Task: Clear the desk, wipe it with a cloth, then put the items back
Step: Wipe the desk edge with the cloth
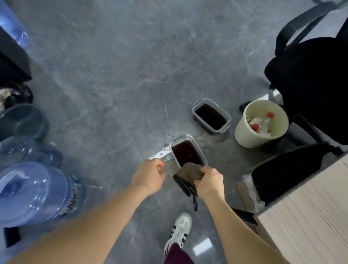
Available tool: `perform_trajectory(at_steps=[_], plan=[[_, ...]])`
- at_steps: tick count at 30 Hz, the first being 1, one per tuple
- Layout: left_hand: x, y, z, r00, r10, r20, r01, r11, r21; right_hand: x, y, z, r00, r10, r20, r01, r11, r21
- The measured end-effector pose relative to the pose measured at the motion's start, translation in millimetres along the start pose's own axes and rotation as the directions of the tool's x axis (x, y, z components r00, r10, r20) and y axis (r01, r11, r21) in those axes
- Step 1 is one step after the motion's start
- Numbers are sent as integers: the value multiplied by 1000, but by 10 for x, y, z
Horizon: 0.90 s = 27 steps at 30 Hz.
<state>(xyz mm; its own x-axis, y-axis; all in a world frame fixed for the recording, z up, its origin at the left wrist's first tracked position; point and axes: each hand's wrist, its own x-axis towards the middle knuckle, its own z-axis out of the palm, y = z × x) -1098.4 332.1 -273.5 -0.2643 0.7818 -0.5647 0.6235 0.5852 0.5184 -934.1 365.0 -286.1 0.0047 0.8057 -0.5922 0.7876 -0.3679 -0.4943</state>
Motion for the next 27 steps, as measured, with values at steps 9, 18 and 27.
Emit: perform_trajectory(at_steps=[9,18,27], plan=[[1472,-303,592,994,-48,101,55,996,-65,1400,182,524,999,14,-35,-19,989,-146],[2832,-1157,1739,981,-22,193,34,998,-58,2724,1023,1723,996,-5,-92,-19,967,-256],[3626,-1827,2705,963,28,267,-31,999,7,3483,1928,2823,996,-84,11,81,914,-397]])
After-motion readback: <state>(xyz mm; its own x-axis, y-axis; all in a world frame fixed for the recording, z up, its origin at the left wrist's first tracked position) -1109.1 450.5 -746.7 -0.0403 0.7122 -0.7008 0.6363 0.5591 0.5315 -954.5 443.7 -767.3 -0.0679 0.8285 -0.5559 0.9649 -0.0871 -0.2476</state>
